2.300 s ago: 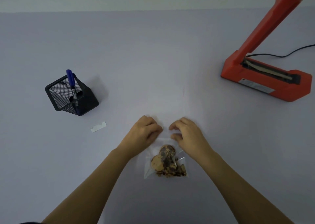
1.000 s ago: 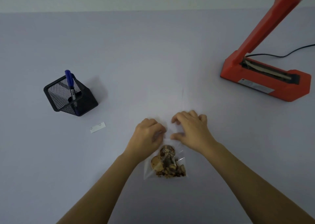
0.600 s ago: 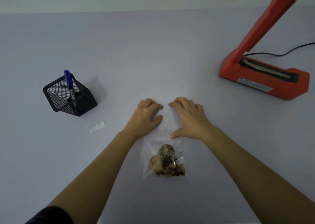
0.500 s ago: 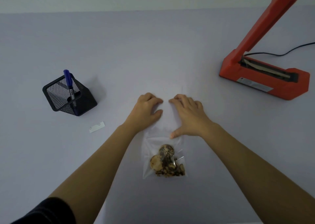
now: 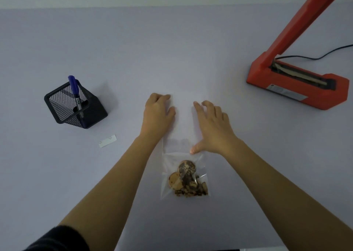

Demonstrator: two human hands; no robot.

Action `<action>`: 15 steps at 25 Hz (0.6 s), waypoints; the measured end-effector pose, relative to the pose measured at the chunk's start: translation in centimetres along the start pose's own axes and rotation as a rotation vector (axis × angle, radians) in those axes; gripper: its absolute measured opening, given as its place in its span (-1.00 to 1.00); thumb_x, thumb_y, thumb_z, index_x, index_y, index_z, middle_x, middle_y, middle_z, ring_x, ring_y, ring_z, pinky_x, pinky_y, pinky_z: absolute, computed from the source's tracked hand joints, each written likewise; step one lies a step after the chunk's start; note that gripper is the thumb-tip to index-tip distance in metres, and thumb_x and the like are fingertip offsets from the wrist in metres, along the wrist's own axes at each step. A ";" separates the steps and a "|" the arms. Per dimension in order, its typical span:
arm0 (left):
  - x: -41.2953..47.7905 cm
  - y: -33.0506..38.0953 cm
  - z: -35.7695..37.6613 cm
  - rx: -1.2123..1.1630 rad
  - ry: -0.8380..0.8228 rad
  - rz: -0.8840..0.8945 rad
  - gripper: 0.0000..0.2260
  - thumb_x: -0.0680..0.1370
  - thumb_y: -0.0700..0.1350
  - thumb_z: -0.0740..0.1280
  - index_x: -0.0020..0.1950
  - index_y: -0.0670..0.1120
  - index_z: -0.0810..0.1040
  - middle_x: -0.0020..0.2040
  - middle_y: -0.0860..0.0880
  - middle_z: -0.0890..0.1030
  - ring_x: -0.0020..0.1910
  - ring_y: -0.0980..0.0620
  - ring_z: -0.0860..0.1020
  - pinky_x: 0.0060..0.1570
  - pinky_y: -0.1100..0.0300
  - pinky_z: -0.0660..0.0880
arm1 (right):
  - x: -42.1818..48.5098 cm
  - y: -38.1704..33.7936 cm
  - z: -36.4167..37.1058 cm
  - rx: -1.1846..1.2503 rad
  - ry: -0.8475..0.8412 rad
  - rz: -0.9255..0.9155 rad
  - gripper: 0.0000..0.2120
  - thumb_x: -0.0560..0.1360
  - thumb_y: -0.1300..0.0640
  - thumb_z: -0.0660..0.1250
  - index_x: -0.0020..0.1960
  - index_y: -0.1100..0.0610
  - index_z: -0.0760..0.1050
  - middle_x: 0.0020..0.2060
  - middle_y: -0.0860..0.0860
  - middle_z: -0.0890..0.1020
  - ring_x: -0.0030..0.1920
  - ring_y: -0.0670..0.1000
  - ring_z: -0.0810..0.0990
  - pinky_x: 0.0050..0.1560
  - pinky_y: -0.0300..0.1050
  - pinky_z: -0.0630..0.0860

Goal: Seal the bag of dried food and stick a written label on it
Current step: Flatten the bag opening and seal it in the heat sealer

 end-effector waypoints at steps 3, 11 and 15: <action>-4.2 -1.1 -0.2 0.038 0.013 -0.291 -0.59 0.54 -0.10 0.28 0.34 -0.23 0.38 0.26 -0.21 0.38 0.21 -0.19 0.37 0.20 0.07 0.30 | -1.2 0.1 0.8 0.287 0.052 0.100 0.14 0.16 -0.02 0.60 0.48 0.07 -0.09 0.38 0.15 0.06 0.35 0.17 0.14 0.30 0.03 0.29; -5.8 -0.8 1.7 -0.144 0.005 -0.445 -0.57 0.52 -0.08 0.28 0.34 -0.20 0.32 0.13 -0.11 0.48 0.01 -0.05 0.47 -0.05 0.16 0.38 | -1.7 -0.1 1.6 0.451 0.092 0.122 0.03 0.21 0.16 0.57 0.46 0.08 -0.03 0.39 0.16 0.10 0.37 0.16 0.15 0.30 -0.03 0.29; -5.3 -1.2 1.5 -0.286 -0.026 -0.400 -0.84 0.52 -0.12 0.30 0.07 -0.10 0.56 -0.26 0.08 0.57 -0.23 0.10 0.52 -0.24 0.36 0.40 | -2.1 0.6 2.2 0.459 0.054 0.132 0.04 0.25 0.11 0.53 0.48 0.08 -0.11 0.43 0.12 0.05 0.42 0.14 0.09 0.38 0.04 0.19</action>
Point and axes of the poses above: each hand's wrist, its own x-axis towards the middle knuckle, its own z-axis out of the palm, y = z × x, the point moved 8 cm from there along x, towards the middle knuckle
